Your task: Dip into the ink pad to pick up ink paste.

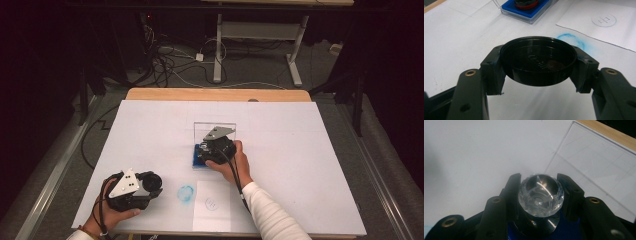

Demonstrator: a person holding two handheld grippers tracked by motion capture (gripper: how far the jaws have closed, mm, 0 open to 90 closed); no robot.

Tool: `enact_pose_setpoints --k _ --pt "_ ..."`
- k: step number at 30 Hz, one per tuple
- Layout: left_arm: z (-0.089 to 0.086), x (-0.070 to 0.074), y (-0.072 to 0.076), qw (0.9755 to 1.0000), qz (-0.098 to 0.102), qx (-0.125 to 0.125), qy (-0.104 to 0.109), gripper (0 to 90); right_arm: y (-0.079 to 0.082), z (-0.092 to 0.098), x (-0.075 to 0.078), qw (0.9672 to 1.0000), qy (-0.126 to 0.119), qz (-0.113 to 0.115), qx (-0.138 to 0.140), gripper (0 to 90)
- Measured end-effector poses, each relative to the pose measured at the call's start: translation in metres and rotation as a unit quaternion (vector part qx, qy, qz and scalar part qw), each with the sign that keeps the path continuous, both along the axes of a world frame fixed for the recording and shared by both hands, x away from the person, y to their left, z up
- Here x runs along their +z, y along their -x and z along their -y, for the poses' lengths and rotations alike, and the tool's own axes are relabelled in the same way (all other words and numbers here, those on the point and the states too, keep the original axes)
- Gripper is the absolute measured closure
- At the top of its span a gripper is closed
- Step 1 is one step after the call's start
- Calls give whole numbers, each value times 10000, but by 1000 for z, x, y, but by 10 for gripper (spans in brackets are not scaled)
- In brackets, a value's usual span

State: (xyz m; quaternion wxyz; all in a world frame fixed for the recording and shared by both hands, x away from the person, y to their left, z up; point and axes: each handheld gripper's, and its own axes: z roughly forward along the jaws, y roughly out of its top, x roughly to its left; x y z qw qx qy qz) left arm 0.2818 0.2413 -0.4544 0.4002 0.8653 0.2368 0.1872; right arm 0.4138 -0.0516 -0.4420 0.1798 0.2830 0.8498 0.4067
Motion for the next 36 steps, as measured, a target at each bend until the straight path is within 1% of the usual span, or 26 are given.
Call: enact_pose_setpoints --k 4,9,10,11,12,15,18,19,20,21,24,25,26,36 --pt "0 0 0 10000 5 -3 10 362 0 -1 0 10000 1 14 -19 572" --pt "0 1 0 10000 13 16 17 362 -1 -2 3 9999 114 -51 -14 574" --pt "-1 1 -1 10000 26 -21 -69 362 -1 -2 4 9999 97 -62 -37 574" --pt "-1 1 -1 10000 23 -16 -54 362 -2 -2 5 10000 75 -59 -29 574" --pt "0 0 -1 10000 8 15 32 362 -2 -1 7 10000 65 -22 -34 574" --pt "0 0 -2 10000 1 17 29 362 -2 0 13 10000 -26 -1 -37 574" --pt "0 -1 -2 10000 -15 6 26 362 -1 -1 16 10000 -22 -11 3 574" --pt "1 -1 -2 10000 -18 -2 18 362 0 -2 15 10000 18 -28 20 574" --pt "0 0 -2 10000 2 -24 -51 362 0 -3 14 10000 54 -52 25 574" --pt "1 0 -2 10000 -13 -2 11 362 -1 -3 13 9999 83 -83 27 574" --pt "0 0 -1 10000 -12 -3 7 362 -2 -5 6 9997 157 -161 4 573" --pt "0 0 -1 10000 -15 -2 13 362 -2 -4 4 9998 75 -161 -8 573" --pt "0 0 -1 10000 -18 -4 15 362 -2 -3 4 9998 56 -164 -17 573" --pt "2 -1 -1 10000 -26 -30 -4 362 0 -3 2 9999 63 -97 -52 572"
